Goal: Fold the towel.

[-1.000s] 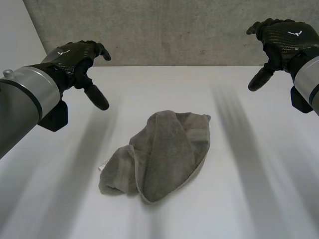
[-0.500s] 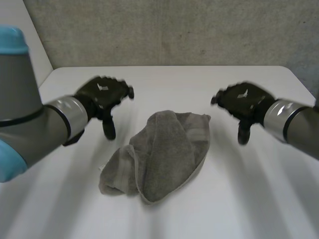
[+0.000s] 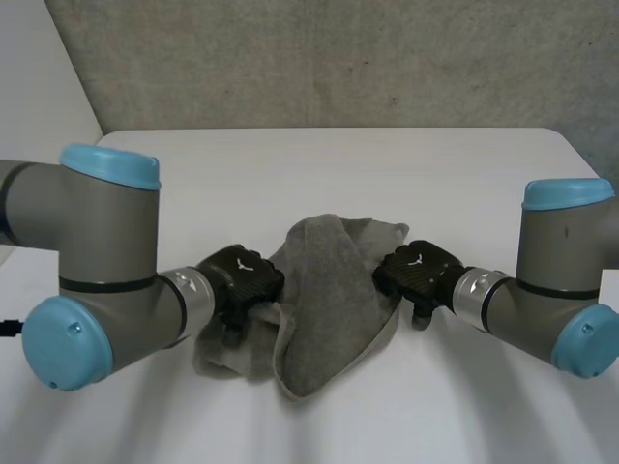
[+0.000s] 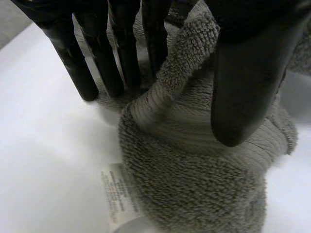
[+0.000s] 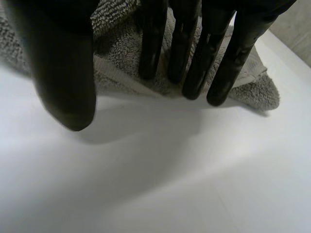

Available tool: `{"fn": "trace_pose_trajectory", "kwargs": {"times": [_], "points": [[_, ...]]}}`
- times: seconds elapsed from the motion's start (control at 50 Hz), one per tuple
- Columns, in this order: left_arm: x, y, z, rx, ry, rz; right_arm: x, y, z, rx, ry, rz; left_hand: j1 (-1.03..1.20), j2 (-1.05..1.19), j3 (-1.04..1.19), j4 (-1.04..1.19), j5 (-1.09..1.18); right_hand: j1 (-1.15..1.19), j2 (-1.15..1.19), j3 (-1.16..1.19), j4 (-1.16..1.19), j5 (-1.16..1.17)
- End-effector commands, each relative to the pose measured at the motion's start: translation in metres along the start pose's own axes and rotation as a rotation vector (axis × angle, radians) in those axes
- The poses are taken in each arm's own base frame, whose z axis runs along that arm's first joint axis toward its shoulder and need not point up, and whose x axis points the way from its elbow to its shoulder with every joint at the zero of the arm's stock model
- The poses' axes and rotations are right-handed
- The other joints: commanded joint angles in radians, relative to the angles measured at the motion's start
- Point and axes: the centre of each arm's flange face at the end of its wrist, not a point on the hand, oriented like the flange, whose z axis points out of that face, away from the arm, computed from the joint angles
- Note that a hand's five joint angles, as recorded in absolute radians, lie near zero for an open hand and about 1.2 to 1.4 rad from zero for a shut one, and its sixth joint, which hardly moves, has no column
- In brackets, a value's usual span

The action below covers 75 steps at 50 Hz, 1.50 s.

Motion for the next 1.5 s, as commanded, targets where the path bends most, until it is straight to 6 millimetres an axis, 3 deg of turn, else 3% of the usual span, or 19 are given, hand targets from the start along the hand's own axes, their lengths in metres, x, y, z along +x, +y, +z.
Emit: {"fn": "trace_pose_trajectory", "kwargs": {"times": [0.02, 0.04, 0.08, 0.3, 0.4, 0.44, 0.46, 0.48, 0.5, 0.6, 0.74, 0.9, 0.92, 0.94, 0.96, 0.98, 1.24, 1.4, 1.5], "points": [[0.006, 0.001, 0.003, -0.004, 0.011, 0.002, -0.006, -0.003, 0.005, 0.060, 0.028, -0.038, 0.749, 0.746, 0.748, 0.746, 0.746, 0.441, 0.438, 0.440, 0.440, 0.438], [0.006, 0.001, 0.003, -0.004, 0.011, 0.002, -0.008, -0.006, 0.005, 0.070, 0.026, -0.044, 0.751, 0.748, 0.750, 0.748, 0.748, 0.615, 0.611, 0.614, 0.613, 0.611], [0.002, -0.005, -0.001, 0.013, -0.007, 0.005, -0.010, -0.008, 0.004, 0.079, 0.021, -0.040, 0.756, 0.754, 0.756, 0.754, 0.754, 0.714, 0.711, 0.713, 0.713, 0.710], [-0.031, -0.051, -0.032, 0.184, -0.123, -0.037, 0.009, -0.060, -0.019, 0.251, 0.057, 0.027, 0.756, 0.754, 0.756, 0.754, 0.754, 0.715, 0.712, 0.714, 0.714, 0.711], [-0.049, -0.061, -0.040, 0.227, -0.167, -0.104, 0.020, -0.075, -0.027, 0.294, 0.084, 0.010, 0.756, 0.754, 0.756, 0.754, 0.754, 0.715, 0.712, 0.714, 0.714, 0.711], [-0.051, -0.060, -0.039, 0.225, -0.167, -0.121, 0.020, -0.074, -0.028, 0.291, 0.084, 0.012, 0.756, 0.754, 0.756, 0.754, 0.754, 0.715, 0.712, 0.714, 0.714, 0.711], [-0.050, -0.058, -0.039, 0.217, -0.163, -0.134, 0.018, -0.070, -0.027, 0.280, 0.076, 0.019, 0.756, 0.754, 0.756, 0.754, 0.754, 0.370, 0.367, 0.369, 0.369, 0.367], [-0.050, -0.058, -0.039, 0.217, -0.163, -0.134, 0.018, -0.070, -0.027, 0.280, 0.076, 0.019, 0.756, 0.754, 0.756, 0.754, 0.754, 0.367, 0.363, 0.366, 0.366, 0.363], [-0.048, -0.054, -0.038, 0.206, -0.157, -0.142, 0.015, -0.064, -0.026, 0.260, 0.068, 0.031, 0.756, 0.754, 0.756, 0.754, 0.754, 0.001, -0.003, 0.000, -0.001, -0.003], [-0.036, -0.032, -0.033, 0.127, -0.117, -0.164, -0.002, -0.039, -0.021, 0.187, 0.023, 0.060, 0.756, 0.754, 0.756, 0.754, 0.754, -0.074, -0.077, -0.074, -0.075, -0.077], [-0.033, -0.008, -0.041, 0.058, -0.114, -0.200, -0.010, -0.009, -0.019, 0.109, -0.017, 0.118, 0.756, 0.754, 0.756, 0.754, 0.754, -0.071, -0.074, -0.072, -0.072, -0.074], [-0.036, 0.007, -0.044, 0.041, -0.138, -0.222, -0.018, 0.002, -0.012, 0.076, -0.045, 0.137, 0.756, 0.754, 0.756, 0.754, 0.754, -0.071, -0.074, -0.072, -0.072, -0.074], [-0.036, 0.008, -0.044, 0.042, -0.141, -0.223, -0.018, 0.002, -0.012, 0.076, -0.045, 0.137, 0.643, 0.641, 0.643, 0.641, 0.641, -0.071, -0.074, -0.072, -0.072, -0.074], [-0.035, 0.009, -0.044, 0.047, -0.145, -0.221, -0.021, 0.003, -0.012, 0.073, -0.050, 0.139, 0.064, 0.061, 0.063, 0.061, 0.061, -0.068, -0.071, -0.069, -0.069, -0.072], [-0.035, 0.009, -0.044, 0.047, -0.146, -0.221, -0.022, 0.003, -0.012, 0.072, -0.054, 0.139, 0.058, 0.056, 0.057, 0.056, 0.055, -0.068, -0.071, -0.069, -0.069, -0.071], [-0.034, 0.011, -0.045, 0.048, -0.146, -0.221, -0.022, 0.003, -0.012, 0.072, -0.054, 0.139, -0.465, -0.468, -0.466, -0.468, -0.468, -0.068, -0.071, -0.069, -0.069, -0.071], [-0.020, 0.012, -0.040, 0.146, -0.099, -0.189, -0.029, 0.008, -0.007, 0.093, -0.049, 0.137, -0.462, -0.464, -0.462, -0.464, -0.464, 0.059, 0.055, 0.058, 0.057, 0.055], [-0.008, 0.011, -0.033, 0.198, -0.053, -0.163, -0.038, 0.009, -0.003, 0.105, -0.064, 0.172, -0.459, -0.461, -0.459, -0.461, -0.461, 0.337, 0.334, 0.337, 0.336, 0.334], [-0.005, 0.016, -0.026, 0.181, -0.039, -0.157, -0.038, 0.007, -0.003, 0.113, -0.062, 0.188, -0.382, -0.385, -0.383, -0.385, -0.385, 0.714, 0.711, 0.713, 0.713, 0.710]]}}
